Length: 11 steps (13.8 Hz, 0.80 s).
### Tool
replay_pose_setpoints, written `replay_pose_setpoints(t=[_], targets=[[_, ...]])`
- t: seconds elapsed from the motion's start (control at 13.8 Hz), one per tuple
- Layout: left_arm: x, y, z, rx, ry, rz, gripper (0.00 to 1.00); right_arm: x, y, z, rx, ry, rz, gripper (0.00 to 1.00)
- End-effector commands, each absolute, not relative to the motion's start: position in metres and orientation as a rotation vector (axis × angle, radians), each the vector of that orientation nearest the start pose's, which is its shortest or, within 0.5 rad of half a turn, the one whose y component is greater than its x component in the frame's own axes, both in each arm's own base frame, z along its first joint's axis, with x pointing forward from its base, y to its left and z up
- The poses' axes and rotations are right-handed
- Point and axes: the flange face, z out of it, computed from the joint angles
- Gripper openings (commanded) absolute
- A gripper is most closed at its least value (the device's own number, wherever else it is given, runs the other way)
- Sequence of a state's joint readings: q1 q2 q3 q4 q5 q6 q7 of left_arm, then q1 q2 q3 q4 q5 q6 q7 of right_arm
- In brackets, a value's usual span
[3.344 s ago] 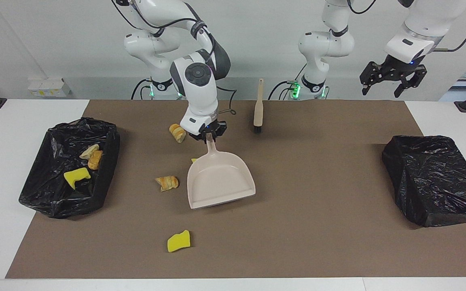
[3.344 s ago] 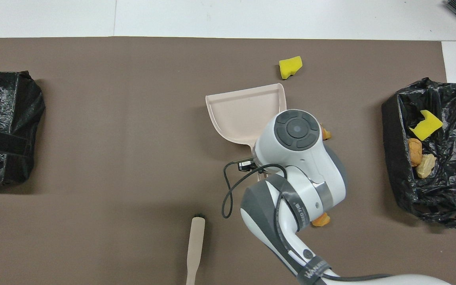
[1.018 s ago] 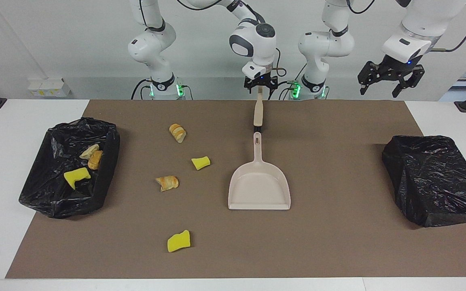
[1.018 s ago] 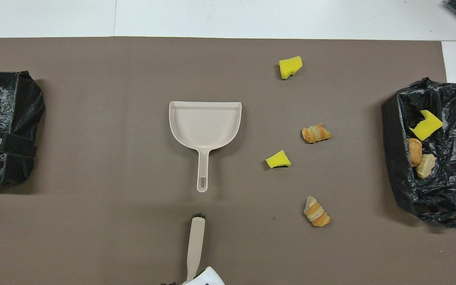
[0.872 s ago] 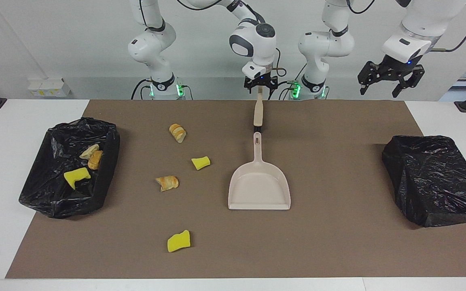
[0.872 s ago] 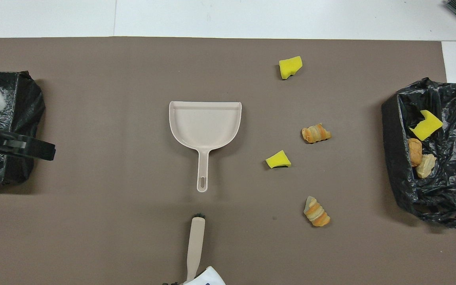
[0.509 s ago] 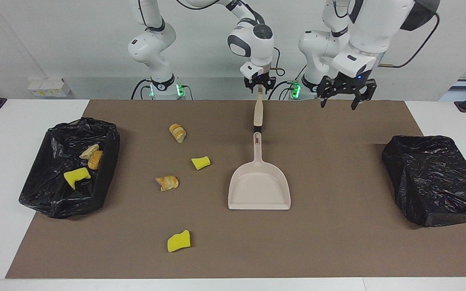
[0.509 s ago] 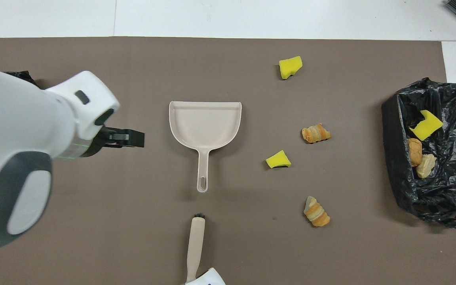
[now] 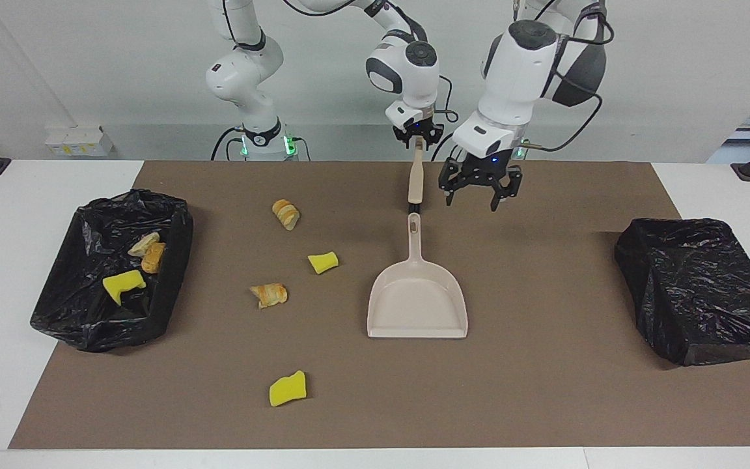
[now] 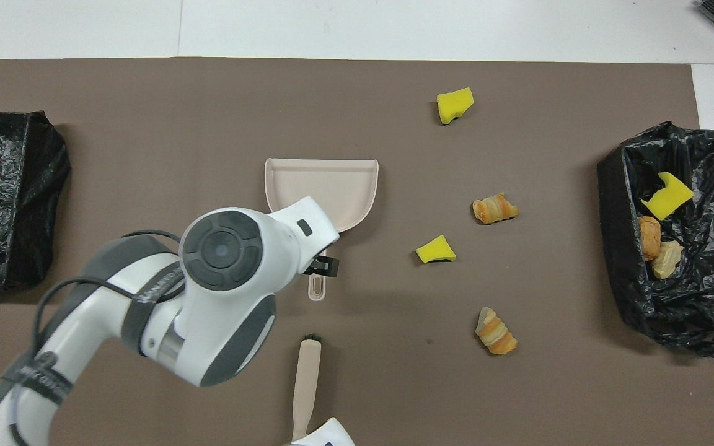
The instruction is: Sweep and dump trash in bin
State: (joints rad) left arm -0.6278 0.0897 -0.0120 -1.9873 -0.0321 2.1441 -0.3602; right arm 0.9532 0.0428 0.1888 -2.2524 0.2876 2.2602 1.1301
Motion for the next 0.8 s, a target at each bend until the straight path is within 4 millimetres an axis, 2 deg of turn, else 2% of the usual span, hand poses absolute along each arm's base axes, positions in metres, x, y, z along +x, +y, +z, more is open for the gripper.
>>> replay_pose_setpoints(t=[0.0, 0.07, 0.15, 0.29, 0.36, 0.44, 0.51, 0.65, 0.73], targets=[[0.456, -0.356, 0.375, -3.184, 0.441, -0.108, 1.0, 0.211, 0.477, 0.342, -3.028, 0.244, 0.351, 0.27], [0.454, -0.353, 0.365, -3.188, 0.442, -0.127, 1.0, 0.212, 0.477, 0.342, -3.023, 0.252, 0.357, 0.11], [0.453, -0.352, 0.363, -3.186, 0.451, -0.125, 1.0, 0.213, 0.476, 0.341, -3.02, 0.249, 0.363, 0.0], [0.454, -0.352, 0.362, -3.184, 0.463, -0.128, 1.0, 0.213, 0.475, 0.342, -3.033, 0.261, 0.386, 0.0], [0.457, -0.352, 0.362, -3.189, 0.459, -0.144, 0.95, 0.211, 0.471, 0.342, -3.072, 0.255, 0.436, 0.0], [0.459, -0.351, 0.362, -3.19, 0.458, -0.154, 0.79, 0.213, 0.465, 0.344, -3.09, 0.261, 0.464, 0.0], [0.459, -0.351, 0.362, -3.188, 0.467, -0.152, 0.7, 0.215, 0.462, 0.349, -3.09, 0.266, 0.467, 0.0], [0.458, -0.351, 0.361, -3.17, 0.544, -0.142, 0.57, 0.218, 0.449, 0.355, -3.124, 0.254, 0.487, 0.0], [0.456, -0.351, 0.361, -3.161, 0.573, -0.131, 0.56, 0.226, 0.438, 0.36, -3.14, 0.249, 0.495, 0.0]])
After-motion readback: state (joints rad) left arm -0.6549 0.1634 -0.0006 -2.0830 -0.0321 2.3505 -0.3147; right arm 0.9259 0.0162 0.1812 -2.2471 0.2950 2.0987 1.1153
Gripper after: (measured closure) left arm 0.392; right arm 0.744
